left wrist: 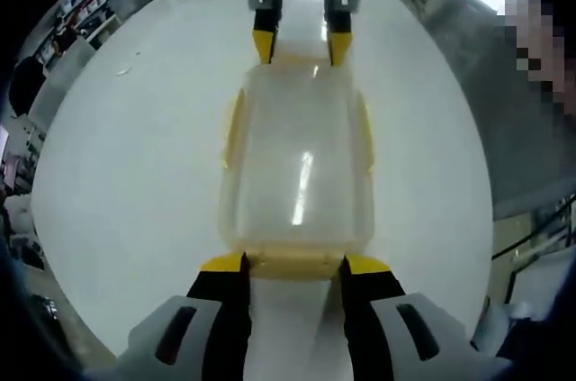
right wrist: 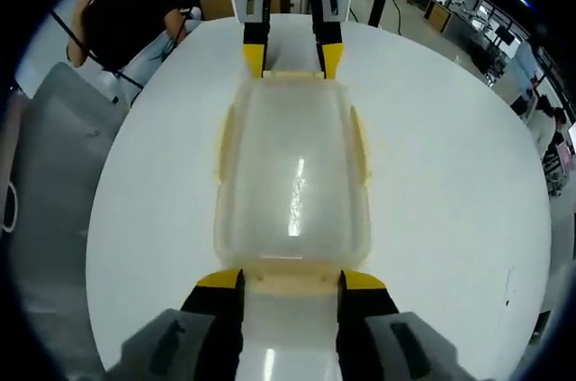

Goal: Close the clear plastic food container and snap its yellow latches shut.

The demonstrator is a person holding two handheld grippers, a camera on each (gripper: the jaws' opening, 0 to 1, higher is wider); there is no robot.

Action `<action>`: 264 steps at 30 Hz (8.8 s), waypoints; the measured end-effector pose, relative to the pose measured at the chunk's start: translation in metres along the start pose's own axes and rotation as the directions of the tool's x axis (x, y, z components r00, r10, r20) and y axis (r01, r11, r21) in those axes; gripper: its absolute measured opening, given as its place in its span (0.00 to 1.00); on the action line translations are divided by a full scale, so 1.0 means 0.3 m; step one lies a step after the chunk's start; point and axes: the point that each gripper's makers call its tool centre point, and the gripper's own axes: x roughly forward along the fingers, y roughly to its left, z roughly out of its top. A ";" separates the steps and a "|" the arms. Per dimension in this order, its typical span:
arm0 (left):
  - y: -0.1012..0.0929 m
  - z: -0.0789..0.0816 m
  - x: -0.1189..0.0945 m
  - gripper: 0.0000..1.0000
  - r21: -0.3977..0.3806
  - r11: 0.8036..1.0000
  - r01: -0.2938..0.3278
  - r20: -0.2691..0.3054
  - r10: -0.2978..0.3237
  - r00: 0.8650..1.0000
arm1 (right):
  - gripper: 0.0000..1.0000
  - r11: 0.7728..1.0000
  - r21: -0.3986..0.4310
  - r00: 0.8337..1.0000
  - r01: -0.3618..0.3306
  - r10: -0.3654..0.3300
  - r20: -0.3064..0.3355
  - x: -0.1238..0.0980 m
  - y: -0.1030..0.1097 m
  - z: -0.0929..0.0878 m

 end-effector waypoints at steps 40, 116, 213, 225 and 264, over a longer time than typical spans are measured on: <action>-0.073 0.092 -0.131 0.37 -0.008 1.000 -0.023 0.019 0.023 1.000 | 0.37 1.000 -0.005 0.999 -0.004 0.004 0.035 -0.145 0.070 0.003; -0.088 0.611 -0.063 0.37 0.143 0.990 -0.007 0.043 0.001 0.999 | 0.37 0.994 0.082 0.997 0.075 -0.073 -0.032 -0.421 0.121 -0.425; -0.123 0.885 0.190 0.63 0.067 0.998 -0.002 0.106 -0.005 0.994 | 0.38 0.983 0.178 0.997 0.051 -0.038 -0.073 -0.471 0.177 -0.798; -0.122 0.888 0.195 0.64 0.093 0.996 -0.008 0.097 -0.001 0.995 | 0.59 0.973 0.223 0.998 0.066 -0.064 -0.014 -0.438 0.185 -0.769; -0.128 0.877 0.210 0.53 0.179 0.981 -0.073 0.035 0.067 0.997 | 0.57 0.965 0.226 0.991 0.135 -0.136 -0.010 -0.414 0.176 -0.763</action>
